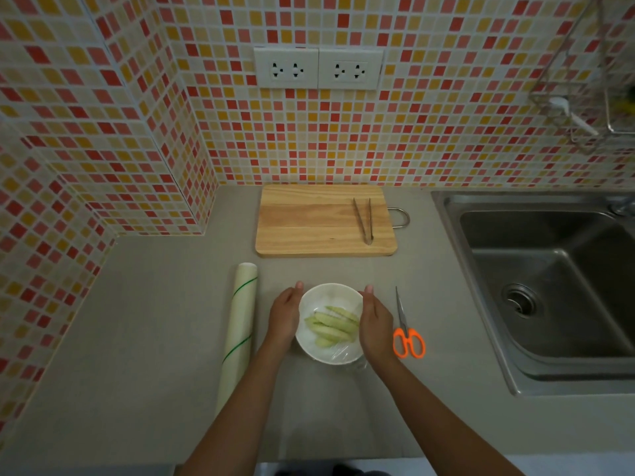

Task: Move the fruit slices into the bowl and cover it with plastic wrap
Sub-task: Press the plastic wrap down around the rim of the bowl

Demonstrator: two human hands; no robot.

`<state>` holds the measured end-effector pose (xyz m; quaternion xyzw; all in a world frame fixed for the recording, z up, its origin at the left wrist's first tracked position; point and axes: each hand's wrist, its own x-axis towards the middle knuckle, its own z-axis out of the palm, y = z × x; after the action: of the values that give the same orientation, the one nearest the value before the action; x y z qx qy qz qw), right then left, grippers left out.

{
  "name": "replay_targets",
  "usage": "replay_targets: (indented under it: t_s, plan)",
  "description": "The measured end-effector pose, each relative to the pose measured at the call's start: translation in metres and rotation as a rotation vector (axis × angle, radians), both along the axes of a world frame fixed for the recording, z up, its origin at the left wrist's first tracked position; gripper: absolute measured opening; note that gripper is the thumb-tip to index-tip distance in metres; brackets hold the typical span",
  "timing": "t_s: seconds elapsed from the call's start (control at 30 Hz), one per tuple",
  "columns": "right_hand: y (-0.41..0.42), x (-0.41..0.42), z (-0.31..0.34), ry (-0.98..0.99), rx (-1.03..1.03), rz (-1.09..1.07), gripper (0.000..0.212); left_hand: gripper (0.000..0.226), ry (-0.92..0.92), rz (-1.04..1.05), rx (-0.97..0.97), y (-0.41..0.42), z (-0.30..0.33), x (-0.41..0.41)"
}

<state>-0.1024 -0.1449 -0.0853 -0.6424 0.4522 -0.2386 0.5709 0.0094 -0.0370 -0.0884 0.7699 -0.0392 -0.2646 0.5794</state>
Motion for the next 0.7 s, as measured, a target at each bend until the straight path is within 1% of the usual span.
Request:
replay_targets:
  t_s: [0.2, 0.37, 0.53, 0.7]
  plan:
    - [-0.004, -0.001, 0.000, -0.008, -0.020, 0.034, 0.057, 0.044, 0.058, 0.036, -0.012, 0.001, 0.002, 0.001]
    - [-0.003, -0.001, 0.002, -0.004, -0.032, 0.033, 0.058, 0.051, 0.018, -0.013, 0.051, 0.007, 0.004, 0.004]
    - [-0.005, 0.000, 0.002, 0.008, -0.056, 0.046, 0.059, 0.040, -0.031, -0.135, 0.044, 0.020, 0.004, 0.006]
    - [-0.006, 0.000, 0.002, 0.024, -0.058, 0.053, 0.058, 0.035, -0.087, -0.221, 0.042, 0.021, 0.008, 0.007]
